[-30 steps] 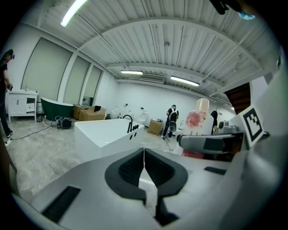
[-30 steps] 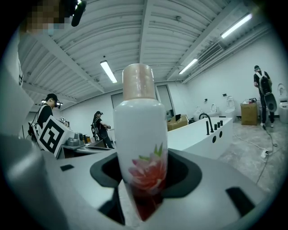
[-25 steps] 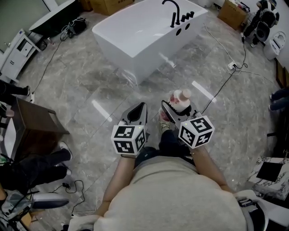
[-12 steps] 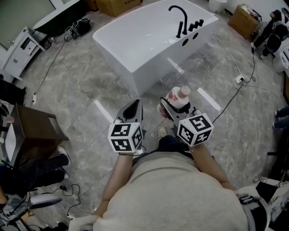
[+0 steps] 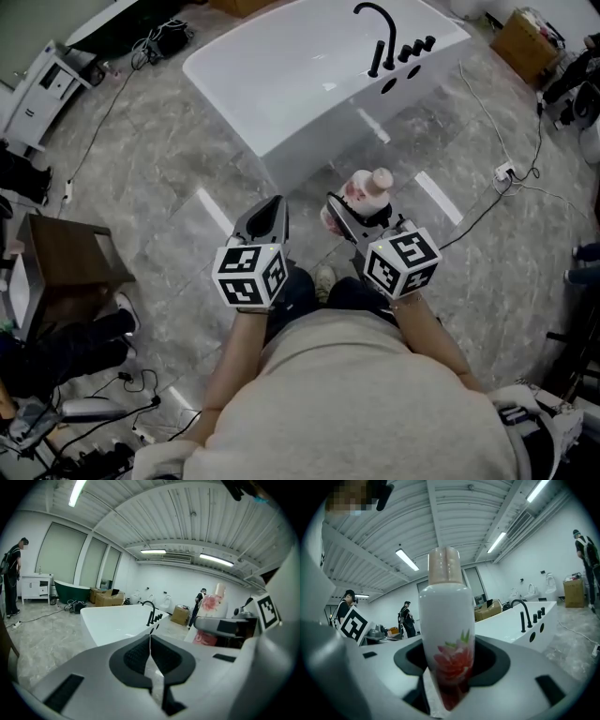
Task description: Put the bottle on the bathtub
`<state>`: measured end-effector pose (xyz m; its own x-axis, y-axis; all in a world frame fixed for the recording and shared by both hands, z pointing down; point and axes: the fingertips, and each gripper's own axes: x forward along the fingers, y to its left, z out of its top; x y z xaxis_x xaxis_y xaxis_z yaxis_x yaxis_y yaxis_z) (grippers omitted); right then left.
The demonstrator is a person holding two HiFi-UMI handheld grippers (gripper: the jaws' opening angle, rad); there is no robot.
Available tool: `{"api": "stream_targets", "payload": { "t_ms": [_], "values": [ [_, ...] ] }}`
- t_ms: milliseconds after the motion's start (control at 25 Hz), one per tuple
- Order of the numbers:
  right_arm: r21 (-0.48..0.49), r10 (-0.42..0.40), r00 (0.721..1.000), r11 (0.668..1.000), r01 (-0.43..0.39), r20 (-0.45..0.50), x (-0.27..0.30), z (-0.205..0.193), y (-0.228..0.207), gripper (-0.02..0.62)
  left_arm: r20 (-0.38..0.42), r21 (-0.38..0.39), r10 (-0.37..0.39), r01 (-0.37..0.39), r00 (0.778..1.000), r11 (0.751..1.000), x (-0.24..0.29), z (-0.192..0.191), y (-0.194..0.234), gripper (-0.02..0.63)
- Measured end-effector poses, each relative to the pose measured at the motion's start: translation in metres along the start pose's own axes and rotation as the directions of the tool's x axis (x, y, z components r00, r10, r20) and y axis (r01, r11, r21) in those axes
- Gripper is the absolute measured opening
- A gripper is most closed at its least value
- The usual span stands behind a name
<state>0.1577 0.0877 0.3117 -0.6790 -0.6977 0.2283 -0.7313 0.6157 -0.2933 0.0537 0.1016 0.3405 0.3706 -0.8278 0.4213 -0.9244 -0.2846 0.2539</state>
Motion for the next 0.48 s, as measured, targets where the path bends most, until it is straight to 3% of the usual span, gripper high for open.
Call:
{"api": "stream_targets", "payload": {
  "t_ms": [240,480],
  "values": [
    [0.042,-0.031,0.999,0.999,0.032,-0.015,0.015,-0.006,-0.035,0.222,-0.069,0.014,0.000,0.001,0.998,1.000,0.027,-0.007,0.011,0.009],
    [0.038,-0.044,0.998,0.998,0.045,-0.047,0.035,-0.008,-0.058,0.222,-0.079,-0.009,-0.008,0.008,0.997,1.000,0.056,-0.002,0.026,0.009]
  ]
}}
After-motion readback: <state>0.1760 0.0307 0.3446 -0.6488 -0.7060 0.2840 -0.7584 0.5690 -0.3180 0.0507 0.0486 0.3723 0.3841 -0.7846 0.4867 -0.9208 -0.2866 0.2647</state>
